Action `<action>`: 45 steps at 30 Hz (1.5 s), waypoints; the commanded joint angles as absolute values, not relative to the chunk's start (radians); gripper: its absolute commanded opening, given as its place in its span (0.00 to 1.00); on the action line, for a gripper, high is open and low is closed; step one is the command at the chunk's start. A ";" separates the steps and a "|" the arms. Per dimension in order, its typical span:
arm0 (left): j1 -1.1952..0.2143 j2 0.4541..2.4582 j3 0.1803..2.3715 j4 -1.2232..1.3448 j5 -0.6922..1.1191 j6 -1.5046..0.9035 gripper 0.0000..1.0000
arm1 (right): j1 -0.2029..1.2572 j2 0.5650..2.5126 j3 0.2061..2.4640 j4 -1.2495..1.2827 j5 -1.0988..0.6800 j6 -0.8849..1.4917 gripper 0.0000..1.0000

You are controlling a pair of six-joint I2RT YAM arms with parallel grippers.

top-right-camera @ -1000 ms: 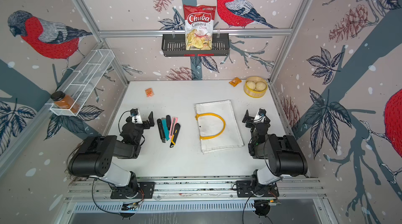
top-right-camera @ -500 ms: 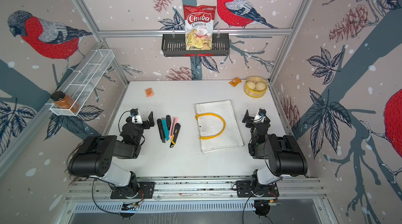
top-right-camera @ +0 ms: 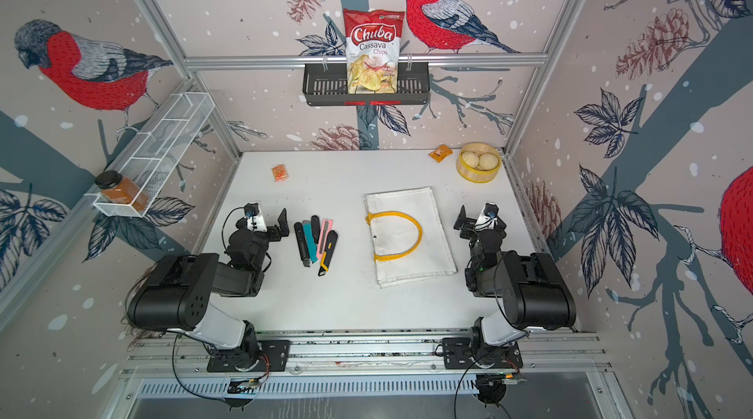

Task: Place the art knife into the pouch
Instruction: Open the pouch at the center of the board.

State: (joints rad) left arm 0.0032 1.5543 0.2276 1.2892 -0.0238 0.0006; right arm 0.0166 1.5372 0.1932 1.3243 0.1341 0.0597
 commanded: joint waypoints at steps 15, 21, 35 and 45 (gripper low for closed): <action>-0.153 1.023 0.374 0.821 -0.175 -0.528 0.98 | 0.260 1.431 0.785 0.309 -0.045 0.266 1.00; -0.191 1.202 0.602 0.535 0.063 -0.536 0.97 | 0.416 1.653 0.998 -0.080 0.208 0.267 1.00; -0.463 1.635 0.897 0.308 0.173 -0.621 0.97 | 0.460 1.842 1.034 -0.190 0.123 0.325 0.77; -0.504 1.642 0.817 0.393 0.222 -0.690 0.97 | 0.503 1.660 0.995 -0.269 0.228 0.370 0.87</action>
State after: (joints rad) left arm -0.5041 1.6558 0.8265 0.3363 0.2180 -0.6643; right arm 0.4992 1.6978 1.0012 -0.2115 0.1661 0.3393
